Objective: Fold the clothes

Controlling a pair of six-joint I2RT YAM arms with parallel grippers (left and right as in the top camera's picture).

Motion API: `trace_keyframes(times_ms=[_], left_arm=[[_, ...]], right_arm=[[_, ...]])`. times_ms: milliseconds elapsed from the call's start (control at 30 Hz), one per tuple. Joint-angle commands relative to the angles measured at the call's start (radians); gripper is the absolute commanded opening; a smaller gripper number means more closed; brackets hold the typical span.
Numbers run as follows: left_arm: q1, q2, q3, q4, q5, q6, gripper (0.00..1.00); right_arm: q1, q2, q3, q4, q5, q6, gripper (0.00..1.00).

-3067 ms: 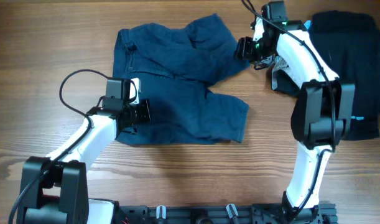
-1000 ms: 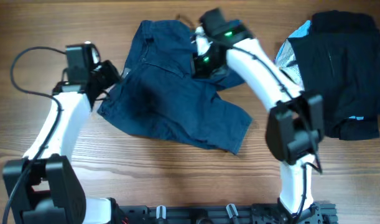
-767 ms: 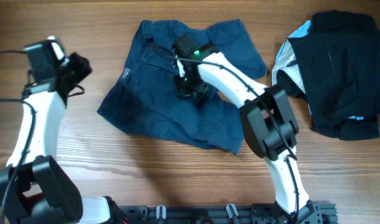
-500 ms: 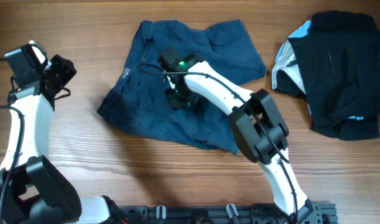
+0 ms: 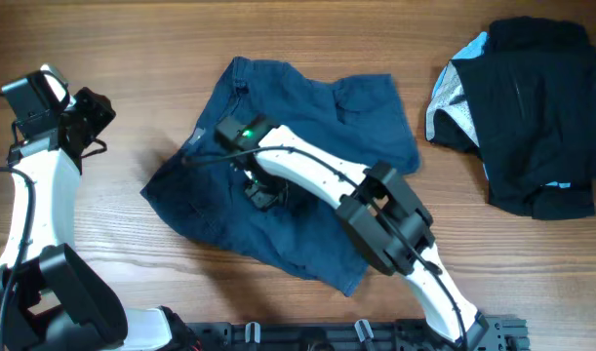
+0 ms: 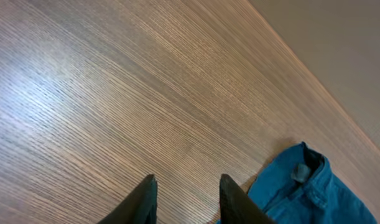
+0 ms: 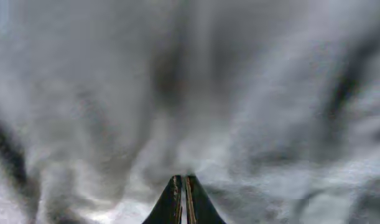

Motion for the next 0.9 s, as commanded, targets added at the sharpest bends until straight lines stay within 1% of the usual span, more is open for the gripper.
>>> trace_keyframes(times_ms=[0,33,100,133,167,233,333,400,467,533,633,667,700,767,867], left_arm=[[-0.037,-0.013,0.018,0.015,0.093,0.049,0.26],[-0.072,-0.007,0.018,0.026,0.114,0.104,0.25],[-0.154,0.009,0.019,0.051,0.112,0.177,0.30],[-0.212,0.026,0.019,0.078,0.108,0.212,0.35],[-0.265,0.051,0.019,0.112,0.091,0.225,0.42],[-0.337,0.103,0.027,0.164,0.082,0.227,0.47],[-0.403,0.225,0.110,0.159,0.084,0.238,0.50],[-0.434,0.348,0.238,0.107,0.100,0.266,0.53],[-0.451,0.456,0.377,0.055,0.152,0.300,0.56],[-0.462,0.543,0.500,0.010,0.162,0.307,0.58],[-0.469,0.631,0.610,-0.032,0.161,0.333,0.56],[-0.469,0.647,0.619,-0.032,0.162,0.333,0.55],[-0.469,0.661,0.619,-0.040,0.170,0.358,0.51],[-0.472,0.689,0.619,-0.072,0.169,0.424,0.46],[-0.473,0.716,0.619,-0.097,0.177,0.463,0.43]], right_arm=[[-0.097,-0.149,0.074,0.004,-0.058,0.054,0.11],[-0.127,-0.186,0.098,0.004,-0.067,0.054,0.32],[-0.177,-0.247,0.119,0.010,-0.069,0.053,0.67],[-0.209,-0.282,0.119,0.013,-0.069,0.054,0.76],[-0.238,-0.305,0.119,0.011,-0.069,0.053,0.81],[-0.288,-0.331,0.119,-0.002,-0.072,0.048,0.83],[-0.348,-0.340,0.119,-0.035,-0.085,0.040,0.83],[-0.369,-0.340,0.119,-0.051,-0.090,0.016,0.83],[-0.372,-0.340,0.119,-0.050,-0.089,0.014,0.83],[-0.372,-0.340,0.119,-0.049,-0.086,0.011,0.83],[-0.375,-0.340,0.119,-0.049,-0.086,0.005,0.83],[-0.379,-0.340,0.119,-0.049,-0.087,-0.003,0.83],[-0.380,-0.340,0.119,-0.048,-0.086,-0.009,0.83],[-0.380,-0.340,0.119,-0.040,-0.087,-0.009,0.83],[-0.380,-0.340,0.119,-0.024,-0.087,-0.009,0.83]])
